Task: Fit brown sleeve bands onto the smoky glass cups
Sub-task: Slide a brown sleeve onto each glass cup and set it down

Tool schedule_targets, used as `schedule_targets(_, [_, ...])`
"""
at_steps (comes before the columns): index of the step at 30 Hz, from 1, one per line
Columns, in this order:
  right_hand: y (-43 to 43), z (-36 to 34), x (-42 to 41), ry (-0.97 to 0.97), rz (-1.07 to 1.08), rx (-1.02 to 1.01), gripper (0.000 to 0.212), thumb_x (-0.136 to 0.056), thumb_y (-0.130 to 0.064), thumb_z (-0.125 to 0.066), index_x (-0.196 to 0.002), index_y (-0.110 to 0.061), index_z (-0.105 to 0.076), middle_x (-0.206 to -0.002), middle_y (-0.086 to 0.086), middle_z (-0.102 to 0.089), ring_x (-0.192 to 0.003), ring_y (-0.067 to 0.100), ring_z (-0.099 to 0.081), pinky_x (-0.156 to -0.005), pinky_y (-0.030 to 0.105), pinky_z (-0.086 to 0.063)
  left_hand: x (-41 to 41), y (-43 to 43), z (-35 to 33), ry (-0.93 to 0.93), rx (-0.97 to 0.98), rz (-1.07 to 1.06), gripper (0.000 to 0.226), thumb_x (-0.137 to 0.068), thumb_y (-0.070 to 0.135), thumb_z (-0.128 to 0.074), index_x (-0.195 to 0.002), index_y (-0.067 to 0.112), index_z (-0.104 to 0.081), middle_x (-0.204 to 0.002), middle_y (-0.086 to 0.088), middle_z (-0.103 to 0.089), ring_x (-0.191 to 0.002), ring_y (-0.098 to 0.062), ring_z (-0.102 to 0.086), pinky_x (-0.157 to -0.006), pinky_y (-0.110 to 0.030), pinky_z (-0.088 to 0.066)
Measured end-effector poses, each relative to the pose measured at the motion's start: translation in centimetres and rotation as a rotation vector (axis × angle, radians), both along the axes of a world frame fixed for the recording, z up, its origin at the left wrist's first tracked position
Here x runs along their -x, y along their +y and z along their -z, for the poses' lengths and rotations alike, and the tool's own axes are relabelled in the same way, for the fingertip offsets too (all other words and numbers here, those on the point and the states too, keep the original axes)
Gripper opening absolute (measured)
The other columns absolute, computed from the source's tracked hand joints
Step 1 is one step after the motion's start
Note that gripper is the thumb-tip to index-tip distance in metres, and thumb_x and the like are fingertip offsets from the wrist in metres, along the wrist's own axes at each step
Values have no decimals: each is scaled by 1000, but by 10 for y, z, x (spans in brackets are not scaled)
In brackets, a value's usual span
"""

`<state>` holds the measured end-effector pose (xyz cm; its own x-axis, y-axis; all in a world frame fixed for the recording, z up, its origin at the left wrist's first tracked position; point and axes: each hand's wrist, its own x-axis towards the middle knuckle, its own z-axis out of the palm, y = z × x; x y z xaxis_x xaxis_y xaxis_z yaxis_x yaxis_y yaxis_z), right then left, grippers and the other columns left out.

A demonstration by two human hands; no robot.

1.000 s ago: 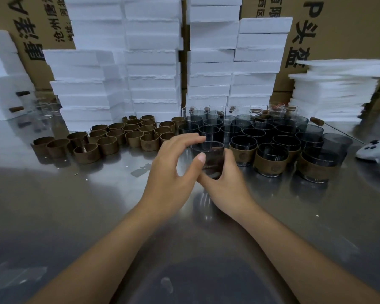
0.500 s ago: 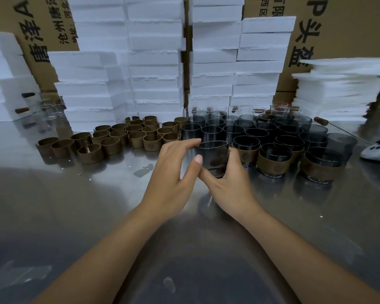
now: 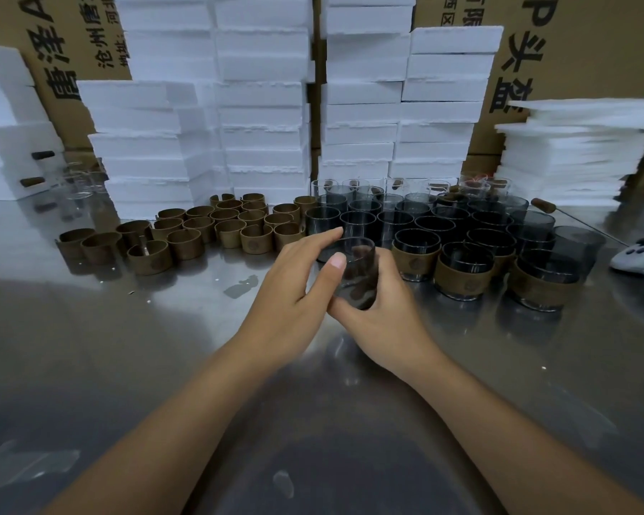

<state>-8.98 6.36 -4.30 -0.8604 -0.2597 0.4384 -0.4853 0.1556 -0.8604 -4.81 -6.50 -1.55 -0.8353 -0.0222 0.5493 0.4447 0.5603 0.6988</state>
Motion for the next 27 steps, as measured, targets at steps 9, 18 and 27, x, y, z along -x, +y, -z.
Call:
schedule_targets(9, [-4, -4, -6, 21, -52, -29, 53, -59, -57, -67, -104, -42, -43, -97, -35, -59, -90, -11, -60, -65, 7, -44, -5, 7, -6, 2, 36, 57, 47, -90, 49, -44, -133, 31, -50, -121, 26, -46, -125, -1, -42, -106, -31, -37])
schedule_targets(18, [0, -3, -2, 16, -4, -73, 52, -71, -38, -73, -114, -29, -44, -103, -15, -60, -92, 0, -61, -74, 25, -51, -4, 9, -2, 60, 44, 106, 28, -90, 43, -47, -118, 41, -52, -125, 17, -52, -132, 2, -35, -110, -21, -29])
schedule_targets(27, [1, -2, 2, -53, 161, -49, 46, -64, -47, -69, -99, -37, -41, -94, -15, -59, -83, -4, -57, -60, 11, -38, -5, 7, -1, 80, 26, 85, 31, -90, 33, -49, -118, 28, -62, -121, 10, -56, -121, 4, -45, -102, -12, -32])
